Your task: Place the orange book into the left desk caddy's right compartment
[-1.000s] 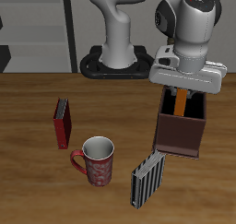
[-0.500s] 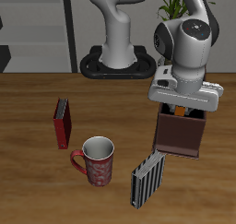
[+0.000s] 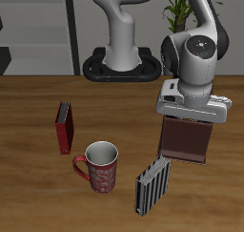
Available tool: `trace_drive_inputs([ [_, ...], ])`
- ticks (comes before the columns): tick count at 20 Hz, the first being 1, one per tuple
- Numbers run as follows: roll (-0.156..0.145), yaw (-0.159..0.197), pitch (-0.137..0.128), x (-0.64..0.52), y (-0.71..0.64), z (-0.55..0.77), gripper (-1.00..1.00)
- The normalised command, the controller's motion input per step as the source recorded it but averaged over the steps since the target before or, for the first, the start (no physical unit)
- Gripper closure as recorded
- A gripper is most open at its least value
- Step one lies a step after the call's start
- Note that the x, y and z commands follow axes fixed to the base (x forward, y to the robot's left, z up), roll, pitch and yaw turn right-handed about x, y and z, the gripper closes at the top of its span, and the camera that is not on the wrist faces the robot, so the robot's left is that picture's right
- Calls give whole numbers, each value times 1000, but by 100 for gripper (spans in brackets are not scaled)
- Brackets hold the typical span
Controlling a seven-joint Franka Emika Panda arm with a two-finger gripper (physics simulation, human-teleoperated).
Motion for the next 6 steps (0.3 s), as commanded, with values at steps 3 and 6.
trace_drive_inputs([
  [3,21,-12,3,-101,0,75,-100],
  [6,9,-14,10,-22,-74,134,-100],
])
